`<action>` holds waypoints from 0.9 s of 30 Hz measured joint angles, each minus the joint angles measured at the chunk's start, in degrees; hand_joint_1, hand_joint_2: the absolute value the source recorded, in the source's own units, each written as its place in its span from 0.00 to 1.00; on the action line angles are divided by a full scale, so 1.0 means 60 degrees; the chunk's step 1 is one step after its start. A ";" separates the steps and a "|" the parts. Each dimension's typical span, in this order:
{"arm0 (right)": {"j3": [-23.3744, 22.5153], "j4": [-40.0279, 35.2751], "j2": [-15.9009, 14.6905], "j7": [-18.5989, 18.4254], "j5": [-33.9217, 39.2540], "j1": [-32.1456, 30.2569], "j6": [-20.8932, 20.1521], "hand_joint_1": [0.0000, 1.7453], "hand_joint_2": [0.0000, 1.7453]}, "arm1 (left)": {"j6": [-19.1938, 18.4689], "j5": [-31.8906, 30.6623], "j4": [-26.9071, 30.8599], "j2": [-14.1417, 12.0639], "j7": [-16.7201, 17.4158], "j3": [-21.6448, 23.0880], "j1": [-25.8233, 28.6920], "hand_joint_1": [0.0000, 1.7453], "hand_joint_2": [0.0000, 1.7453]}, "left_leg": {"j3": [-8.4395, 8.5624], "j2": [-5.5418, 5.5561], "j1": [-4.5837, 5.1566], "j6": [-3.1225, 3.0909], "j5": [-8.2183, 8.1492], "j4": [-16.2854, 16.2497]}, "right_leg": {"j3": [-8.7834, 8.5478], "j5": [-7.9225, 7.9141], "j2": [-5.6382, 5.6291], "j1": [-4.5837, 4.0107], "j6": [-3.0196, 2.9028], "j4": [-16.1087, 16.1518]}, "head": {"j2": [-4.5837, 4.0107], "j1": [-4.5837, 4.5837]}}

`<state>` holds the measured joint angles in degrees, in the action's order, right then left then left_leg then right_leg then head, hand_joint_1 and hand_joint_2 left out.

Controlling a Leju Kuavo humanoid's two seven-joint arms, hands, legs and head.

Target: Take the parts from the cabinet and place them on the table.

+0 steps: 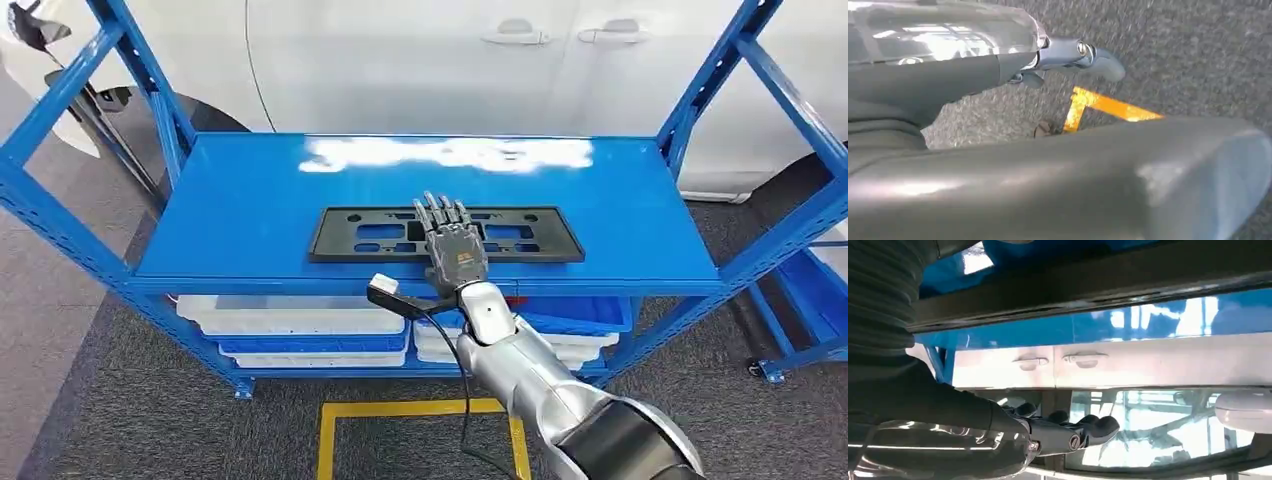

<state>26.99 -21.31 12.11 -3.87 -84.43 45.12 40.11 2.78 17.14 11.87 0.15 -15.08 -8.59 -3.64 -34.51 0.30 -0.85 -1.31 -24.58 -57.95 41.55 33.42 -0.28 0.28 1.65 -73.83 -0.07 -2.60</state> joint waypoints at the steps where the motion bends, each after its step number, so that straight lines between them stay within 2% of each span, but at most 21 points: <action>1: 0.0000 0.0000 -0.0004 0.0000 0.0000 -0.0037 0.0000 0.00 1.00 | 0.0000 0.0000 0.0000 0.0000 -0.0004 -0.0004 0.0001 0.00 0.00 | 0.0005 0.0001 0.0002 -0.0004 -0.0014 -0.0017 | 0.0298 0.0042 0.0000 0.0003 0.0001 -0.0474 | 0.0000 0.0000; 2: 0.0000 0.0000 -0.0004 0.0000 0.0000 -0.0057 0.0000 0.00 1.00 | 0.0000 0.0000 0.0000 0.0000 -0.0004 -0.0004 0.0015 0.00 0.00 | 0.0019 0.0004 0.0002 -0.0006 -0.0032 -0.0022 | 0.0339 -0.0099 0.0000 0.0004 -0.0003 -0.0447 | 0.0004 0.0000; 3: 0.0000 0.0000 -0.0007 0.0000 0.0000 -0.0056 0.0000 0.00 1.00 | 0.0000 0.0000 0.0000 0.0000 -0.0004 -0.0004 0.0022 0.00 0.00 | 0.0054 0.0013 0.0004 0.0012 -0.0063 -0.0039 | 0.0130 -0.0561 0.0000 0.0004 -0.0033 0.0120 | 0.0000 0.0000; 4: 0.0000 -0.0004 -0.0011 0.0000 0.0000 -0.0033 0.0000 0.00 1.00 | 0.0000 0.0000 0.0000 0.0004 -0.0004 -0.0004 0.0016 0.00 0.00 | 0.0106 0.0023 0.0008 0.0031 -0.0099 -0.0047 | -0.0310 -0.1130 0.0000 -0.0002 -0.0091 0.1097 | 0.0000 0.0000; 5: 0.0000 -0.0007 -0.0007 0.0000 0.0000 -0.0016 0.0000 0.00 1.00 | -0.0004 0.0000 0.0000 0.0007 -0.0004 -0.0004 0.0011 0.00 0.00 | 0.0152 0.0025 0.0013 0.0045 -0.0130 -0.0048 | -0.0659 -0.1491 0.0000 -0.0012 -0.0146 0.1836 | 0.0000 0.0000; 6: 0.0000 -0.0007 -0.0011 0.0000 0.0000 0.0001 0.0000 0.00 1.00 | -0.0004 0.0000 0.0000 0.0018 -0.0004 -0.0004 0.0011 0.00 0.00 | 0.0173 0.0024 0.0010 0.0077 -0.0154 -0.0038 | -0.0940 -0.1566 -0.0003 -0.0046 -0.0230 0.2473 | 0.0000 0.0000; 7: 0.0000 -0.0007 -0.0007 0.0004 0.0000 0.0025 0.0000 0.00 1.00 | -0.0004 0.0000 0.0000 0.0018 -0.0004 -0.0004 -0.0013 0.00 0.00 | 0.0135 0.0027 0.0066 0.0130 -0.0172 -0.0073 | -0.0979 -0.1541 0.0003 -0.0093 -0.0242 0.2612 | 0.0004 0.0000; 9: 0.0000 -0.0007 -0.0011 0.0007 -0.0007 0.0012 0.0000 0.00 1.00 | -0.0004 0.0000 0.0000 0.0018 -0.0004 -0.0007 -0.0004 0.00 0.00 | 0.0153 0.0024 0.0041 0.0223 -0.0169 -0.0003 | -0.0956 -0.1528 -0.0018 -0.0113 -0.0277 0.2576 | 0.0004 0.0000; 10: 0.0000 -0.0011 -0.0011 -0.0011 -0.0054 0.0015 0.0000 0.00 1.00 | -0.0004 -0.0004 0.0000 0.0018 -0.0004 -0.0011 -0.0003 0.00 0.00 | 0.0188 0.0022 0.0041 0.0282 -0.0164 0.0029 | -0.0968 -0.1534 -0.0027 -0.0111 -0.0331 0.2607 | 0.0004 0.0000; 11: 0.0000 -0.0058 -0.0011 -0.0011 -0.0141 0.0015 0.0000 0.00 1.00 | -0.0004 -0.0011 0.0000 0.0011 -0.0004 -0.0015 -0.0018 0.00 0.00 | 0.0218 0.0017 0.0094 0.0332 -0.0204 0.0038 | -0.1043 -0.1570 -0.0021 -0.0019 -0.0385 0.2699 | 0.0003 0.0000; 12: 0.0000 -0.0084 -0.0008 -0.0018 -0.0251 0.0027 0.0000 0.00 1.00 | -0.0004 -0.0018 0.0000 0.0015 -0.0008 -0.0022 -0.0020 0.00 0.00 | 0.0156 0.0001 0.0053 0.0373 -0.0350 -0.0186 | -0.1127 -0.1578 -0.0012 0.0003 -0.0424 0.2773 | 0.0000 0.0000; 13: 0.0004 -0.0087 0.0007 -0.0044 -0.0392 0.0050 0.0000 0.00 1.00 | -0.0011 -0.0051 0.0000 0.0015 -0.0007 -0.0026 -0.0032 0.00 0.00 | -0.0098 0.0004 0.0035 0.0398 -0.0679 -0.0758 | -0.1154 -0.1555 0.0004 0.0010 -0.0475 0.2774 | 0.0004 0.0000; 15: 0.0075 -0.0073 0.0007 -0.0170 -0.0701 0.0029 0.0000 0.00 1.00 | -0.0011 -0.0080 0.0000 0.0011 -0.0011 -0.0040 -0.0043 0.00 0.00 | -0.0892 0.0003 0.0016 0.0465 -0.1335 -0.2311 | -0.1187 -0.1519 0.0027 -0.0010 -0.0525 0.2773 | 0.0000 0.0000; 16: 0.0178 -0.0047 0.0011 -0.0273 -0.0790 0.0021 -0.0004 0.00 1.00 | -0.0011 -0.0084 0.0000 0.0011 -0.0007 -0.0044 -0.0024 0.00 0.00 | -0.1217 0.0003 0.0015 0.0493 -0.1446 -0.2876 | -0.1191 -0.1506 0.0026 -0.0014 -0.0538 0.2768 | 0.0003 0.0000; 17: 0.0294 -0.0026 0.0018 -0.0371 -0.0849 0.0020 -0.0007 0.00 1.00 | -0.0011 -0.0098 0.0000 0.0011 -0.0007 -0.0051 -0.0010 0.00 0.00 | -0.1319 0.0002 0.0014 0.0498 -0.1347 -0.2975 | -0.1206 -0.1494 0.0023 -0.0015 -0.0539 0.2767 | 0.0000 0.0000; 18: 0.0483 0.0018 0.0026 -0.0488 -0.0870 0.0027 -0.0015 0.00 1.00 | -0.0011 -0.0106 0.0000 0.0011 -0.0011 -0.0055 -0.0005 0.00 0.00 | -0.1198 0.0002 0.0013 0.0496 -0.1035 -0.2627 | -0.1232 -0.1476 0.0010 -0.0014 -0.0529 0.2764 | 0.0004 0.0000; 20: 0.0901 0.0077 0.0036 -0.0612 -0.0874 0.0049 -0.0040 0.00 1.00 | -0.0011 -0.0109 0.0000 -0.0007 -0.0029 -0.0066 -0.0022 0.00 0.00 | -0.0445 -0.0002 0.0012 0.0455 -0.0108 -0.1006 | -0.1326 -0.1403 -0.0004 -0.0012 -0.0478 0.2739 | 0.0000 0.0000; 21: 0.1072 0.0099 0.0051 -0.0641 -0.0874 0.0068 -0.0062 0.00 1.00 | -0.0011 -0.0109 0.0000 -0.0011 -0.0036 -0.0069 -0.0029 0.00 0.00 | -0.0113 -0.0015 0.0012 0.0414 0.0156 -0.0259 | -0.1348 -0.1355 -0.0005 -0.0018 -0.0432 0.2716 | 0.0000 0.0000; 22: 0.1261 0.0128 0.0058 -0.0674 -0.0874 0.0095 -0.0113 0.00 1.00 | -0.0011 -0.0109 0.0000 -0.0015 -0.0040 -0.0077 -0.0045 0.00 0.00 | 0.0047 -0.0007 0.0058 0.0360 0.0013 -0.0022 | -0.1306 -0.1315 -0.0019 -0.0109 -0.0371 0.2644 | 0.0000 0.0000; 25: 0.1979 0.0204 0.0066 -0.0721 -0.0874 0.0118 -0.0277 0.00 1.00 | -0.0018 -0.0128 0.0000 -0.0022 -0.0073 -0.0142 -0.0051 0.00 0.00 | -0.0024 0.0026 0.0057 0.0192 -0.0005 -0.0041 | -0.1287 -0.1324 -0.0011 -0.0080 -0.0258 0.2678 | 0.0000 0.0000; 27: 0.2490 0.0237 0.0073 -0.0725 -0.0878 0.0148 -0.0449 0.00 1.00 | -0.0036 -0.0168 0.0000 -0.0018 -0.0098 -0.0178 -0.0065 0.00 0.00 | 0.0036 0.0021 -0.0005 0.0096 0.0040 0.0041 | -0.1245 -0.1147 -0.0009 -0.0066 -0.0141 0.2479 | 0.0000 0.0000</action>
<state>41.93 -19.89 12.55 -8.22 -89.70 46.01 37.42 2.56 16.13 11.87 0.04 -15.67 -9.66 -4.03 -34.29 0.43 -0.88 -0.73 -24.34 -57.71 34.08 26.54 -0.34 -0.11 0.81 -58.95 -0.07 -2.60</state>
